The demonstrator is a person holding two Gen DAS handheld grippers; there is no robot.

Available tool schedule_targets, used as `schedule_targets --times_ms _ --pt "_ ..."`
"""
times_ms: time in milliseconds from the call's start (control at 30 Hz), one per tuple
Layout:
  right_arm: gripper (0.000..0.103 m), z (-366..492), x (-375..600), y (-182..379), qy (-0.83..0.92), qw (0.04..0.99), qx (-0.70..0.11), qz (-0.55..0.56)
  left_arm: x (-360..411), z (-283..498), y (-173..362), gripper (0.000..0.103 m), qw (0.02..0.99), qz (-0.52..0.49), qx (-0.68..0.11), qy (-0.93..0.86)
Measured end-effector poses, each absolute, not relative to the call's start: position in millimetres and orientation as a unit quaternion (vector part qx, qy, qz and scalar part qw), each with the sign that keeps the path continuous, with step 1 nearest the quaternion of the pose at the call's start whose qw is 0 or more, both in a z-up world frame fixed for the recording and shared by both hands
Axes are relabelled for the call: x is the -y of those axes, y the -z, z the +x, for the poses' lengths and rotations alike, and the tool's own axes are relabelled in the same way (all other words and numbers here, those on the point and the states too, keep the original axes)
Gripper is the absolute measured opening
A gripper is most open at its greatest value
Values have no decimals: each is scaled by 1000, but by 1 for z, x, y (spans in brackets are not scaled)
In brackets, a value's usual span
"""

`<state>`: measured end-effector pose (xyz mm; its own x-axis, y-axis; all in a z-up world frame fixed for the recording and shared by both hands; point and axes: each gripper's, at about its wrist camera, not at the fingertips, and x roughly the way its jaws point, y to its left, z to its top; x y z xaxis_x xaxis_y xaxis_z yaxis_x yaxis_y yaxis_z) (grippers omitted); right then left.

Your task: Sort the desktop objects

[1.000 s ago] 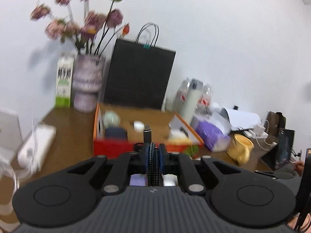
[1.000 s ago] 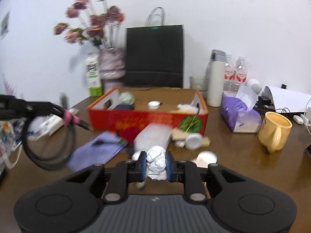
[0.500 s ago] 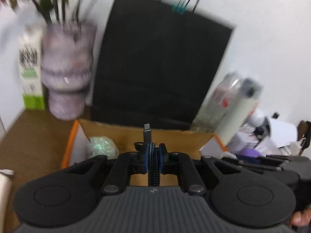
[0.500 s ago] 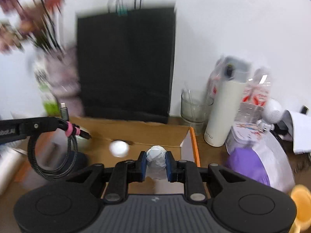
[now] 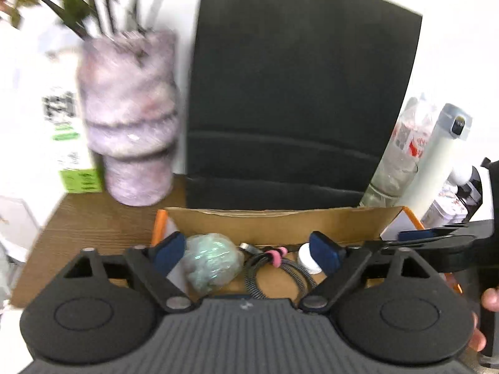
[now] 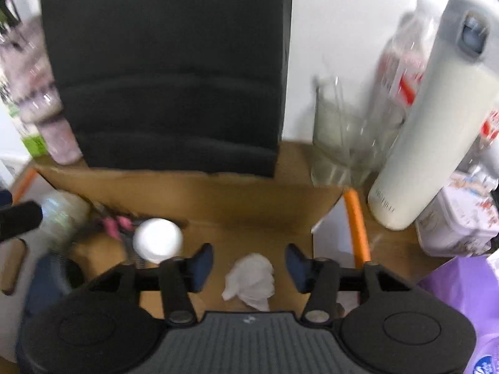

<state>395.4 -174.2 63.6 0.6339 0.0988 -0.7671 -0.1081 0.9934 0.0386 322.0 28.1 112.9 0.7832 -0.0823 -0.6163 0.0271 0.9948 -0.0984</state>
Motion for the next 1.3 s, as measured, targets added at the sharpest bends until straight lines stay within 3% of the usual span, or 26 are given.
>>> schedule_targets --times_ms 133,233,400,500,900,1100,1300 --pt "63 351 180 -88 -55 917 -395 2 -24 253 -128 103 951 -56 -305 14" --pt "72 306 180 -94 -59 921 -385 -1 -21 195 -120 103 948 -84 -306 34" --pt "74 216 175 -95 -73 927 -367 -7 -9 120 -96 103 944 -75 -318 37" --pt "85 161 173 -91 -84 929 -360 -1 -4 80 -82 103 944 -57 -322 39" --pt "86 -14 161 -35 -112 936 -335 -13 -5 -40 -30 103 948 -30 -307 81" --pt "86 -52 153 -22 -116 937 -326 -40 -8 -53 -20 103 937 -56 -338 71" --pt "86 -66 165 -14 -119 935 -335 9 -3 -62 -13 103 940 -35 -336 52"
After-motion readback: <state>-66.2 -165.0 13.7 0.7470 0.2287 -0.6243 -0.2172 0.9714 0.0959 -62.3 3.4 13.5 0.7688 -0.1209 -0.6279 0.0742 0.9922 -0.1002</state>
